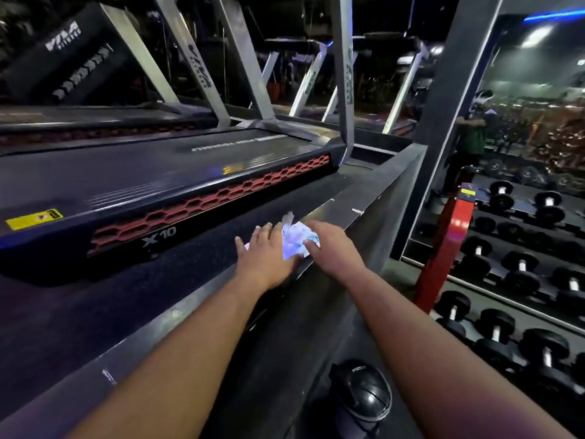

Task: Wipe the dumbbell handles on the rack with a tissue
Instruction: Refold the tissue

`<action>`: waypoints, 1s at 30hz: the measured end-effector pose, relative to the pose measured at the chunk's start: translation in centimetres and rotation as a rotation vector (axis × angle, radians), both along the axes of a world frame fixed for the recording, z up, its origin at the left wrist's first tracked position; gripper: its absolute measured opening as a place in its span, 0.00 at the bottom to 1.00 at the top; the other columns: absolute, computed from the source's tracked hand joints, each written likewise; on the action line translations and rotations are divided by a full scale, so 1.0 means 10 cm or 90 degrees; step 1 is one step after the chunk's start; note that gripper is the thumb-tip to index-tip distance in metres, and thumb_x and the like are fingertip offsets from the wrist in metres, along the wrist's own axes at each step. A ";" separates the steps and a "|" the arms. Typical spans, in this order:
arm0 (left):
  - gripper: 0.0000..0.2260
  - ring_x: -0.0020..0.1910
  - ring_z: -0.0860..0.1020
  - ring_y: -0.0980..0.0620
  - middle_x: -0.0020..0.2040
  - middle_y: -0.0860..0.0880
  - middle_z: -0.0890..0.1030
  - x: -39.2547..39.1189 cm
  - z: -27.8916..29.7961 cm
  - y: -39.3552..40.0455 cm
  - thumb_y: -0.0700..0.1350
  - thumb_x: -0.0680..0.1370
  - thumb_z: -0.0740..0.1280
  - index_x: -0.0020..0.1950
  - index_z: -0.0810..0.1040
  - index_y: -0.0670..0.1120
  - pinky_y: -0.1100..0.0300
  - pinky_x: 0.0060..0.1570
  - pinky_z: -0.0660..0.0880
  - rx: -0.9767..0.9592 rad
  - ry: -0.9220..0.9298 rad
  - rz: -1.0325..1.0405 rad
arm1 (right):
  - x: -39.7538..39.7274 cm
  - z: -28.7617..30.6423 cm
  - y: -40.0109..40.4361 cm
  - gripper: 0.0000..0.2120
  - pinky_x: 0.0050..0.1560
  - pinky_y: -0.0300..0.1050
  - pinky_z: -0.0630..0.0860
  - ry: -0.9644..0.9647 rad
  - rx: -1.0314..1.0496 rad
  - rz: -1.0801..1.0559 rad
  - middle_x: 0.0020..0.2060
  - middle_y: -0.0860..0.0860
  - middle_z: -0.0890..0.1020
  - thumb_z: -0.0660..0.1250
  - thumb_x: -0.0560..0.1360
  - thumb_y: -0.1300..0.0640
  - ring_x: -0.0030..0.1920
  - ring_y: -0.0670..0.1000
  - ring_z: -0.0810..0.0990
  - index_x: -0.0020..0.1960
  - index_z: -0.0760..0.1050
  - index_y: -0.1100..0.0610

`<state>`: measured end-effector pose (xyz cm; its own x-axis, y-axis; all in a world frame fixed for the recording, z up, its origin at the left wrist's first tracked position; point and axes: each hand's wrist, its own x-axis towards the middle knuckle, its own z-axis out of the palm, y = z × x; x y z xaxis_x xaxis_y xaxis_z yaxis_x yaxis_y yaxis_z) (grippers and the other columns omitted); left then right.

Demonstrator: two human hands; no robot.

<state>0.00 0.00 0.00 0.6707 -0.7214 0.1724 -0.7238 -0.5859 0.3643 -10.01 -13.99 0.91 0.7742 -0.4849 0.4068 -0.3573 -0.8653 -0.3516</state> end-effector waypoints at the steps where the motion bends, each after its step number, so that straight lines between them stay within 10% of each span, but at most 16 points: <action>1: 0.38 0.82 0.48 0.47 0.83 0.48 0.50 0.02 -0.02 -0.03 0.66 0.80 0.59 0.83 0.49 0.50 0.33 0.76 0.46 0.013 0.003 0.003 | 0.06 0.00 -0.05 0.23 0.61 0.54 0.74 0.042 -0.026 -0.002 0.67 0.47 0.76 0.62 0.78 0.50 0.66 0.55 0.73 0.73 0.68 0.47; 10: 0.36 0.79 0.57 0.49 0.81 0.50 0.57 0.01 -0.14 -0.11 0.62 0.79 0.61 0.82 0.50 0.52 0.39 0.74 0.53 0.051 -0.011 0.016 | 0.19 -0.03 -0.31 0.09 0.52 0.52 0.75 0.045 -0.073 0.000 0.50 0.46 0.82 0.64 0.78 0.47 0.55 0.54 0.76 0.53 0.78 0.50; 17: 0.38 0.81 0.50 0.51 0.83 0.51 0.51 -0.09 -0.03 -0.12 0.65 0.79 0.59 0.83 0.46 0.54 0.30 0.75 0.45 0.076 -0.014 0.047 | -0.23 0.10 -0.60 0.05 0.42 0.43 0.69 -0.129 0.182 -0.039 0.41 0.48 0.80 0.67 0.78 0.51 0.43 0.52 0.77 0.46 0.73 0.50; 21: 0.37 0.80 0.55 0.50 0.82 0.50 0.58 -0.34 0.13 -0.30 0.69 0.78 0.59 0.82 0.55 0.52 0.41 0.77 0.52 -0.087 -0.099 0.033 | -0.60 0.13 -0.72 0.04 0.35 0.39 0.74 -0.250 0.411 0.018 0.37 0.50 0.81 0.69 0.78 0.55 0.37 0.50 0.81 0.47 0.76 0.55; 25: 0.31 0.70 0.72 0.50 0.72 0.49 0.74 -0.91 0.27 -0.75 0.58 0.79 0.68 0.79 0.64 0.48 0.62 0.67 0.64 -0.256 0.082 -0.118 | -1.15 0.12 -0.87 0.04 0.30 0.44 0.75 -0.335 0.547 0.083 0.35 0.52 0.81 0.67 0.80 0.58 0.29 0.51 0.80 0.48 0.75 0.57; 30: 0.22 0.50 0.80 0.53 0.51 0.52 0.81 -1.60 0.20 -1.40 0.50 0.77 0.74 0.70 0.75 0.50 0.58 0.55 0.76 -0.320 0.208 -0.180 | -1.90 -0.01 -1.26 0.05 0.28 0.41 0.71 -0.356 0.533 0.074 0.30 0.46 0.79 0.69 0.79 0.56 0.27 0.45 0.73 0.49 0.79 0.57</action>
<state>-16.00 -14.01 2.05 0.5423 -0.7621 0.3538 -0.6307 -0.0911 0.7706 -29.02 -26.58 0.84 0.6376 -0.7142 0.2890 0.1149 -0.2828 -0.9523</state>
